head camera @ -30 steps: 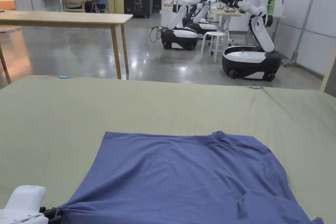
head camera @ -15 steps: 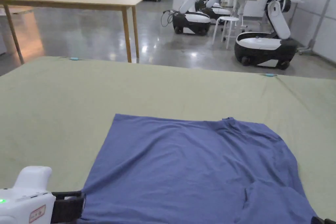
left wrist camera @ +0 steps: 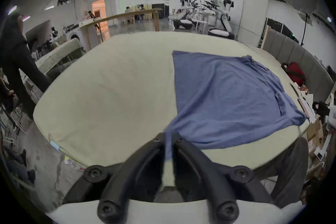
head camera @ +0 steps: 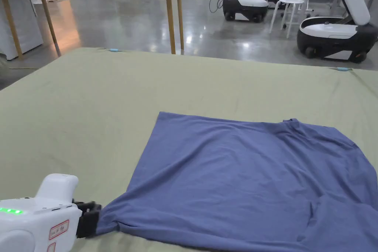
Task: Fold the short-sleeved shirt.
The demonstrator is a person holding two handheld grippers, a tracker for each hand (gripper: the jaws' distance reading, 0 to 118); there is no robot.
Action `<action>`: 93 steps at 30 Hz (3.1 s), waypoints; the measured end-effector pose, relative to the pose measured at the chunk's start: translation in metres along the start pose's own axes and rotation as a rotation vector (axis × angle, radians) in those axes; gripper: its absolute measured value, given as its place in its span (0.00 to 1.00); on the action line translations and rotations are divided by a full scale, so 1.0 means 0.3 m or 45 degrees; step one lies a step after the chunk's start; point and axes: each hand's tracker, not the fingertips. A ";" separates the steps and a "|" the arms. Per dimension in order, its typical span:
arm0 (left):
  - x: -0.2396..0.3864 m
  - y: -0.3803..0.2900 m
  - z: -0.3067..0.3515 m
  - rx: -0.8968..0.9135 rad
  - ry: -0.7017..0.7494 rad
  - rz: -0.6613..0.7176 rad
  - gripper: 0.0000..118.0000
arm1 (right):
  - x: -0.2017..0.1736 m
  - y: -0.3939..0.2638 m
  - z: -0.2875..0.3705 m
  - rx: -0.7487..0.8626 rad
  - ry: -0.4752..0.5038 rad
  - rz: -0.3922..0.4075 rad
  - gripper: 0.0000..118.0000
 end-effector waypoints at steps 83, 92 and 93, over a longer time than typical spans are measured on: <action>0.019 0.409 -0.393 -0.035 -0.140 0.171 0.38 | 0.006 0.288 -0.432 -0.254 0.007 0.083 0.01; 0.092 0.440 -0.623 -0.208 -0.050 0.130 0.70 | 0.000 0.261 -0.444 -0.272 0.037 0.083 0.01; 0.108 0.436 -0.624 -0.219 -0.037 0.123 0.58 | 0.001 0.258 -0.447 -0.278 0.041 0.083 0.01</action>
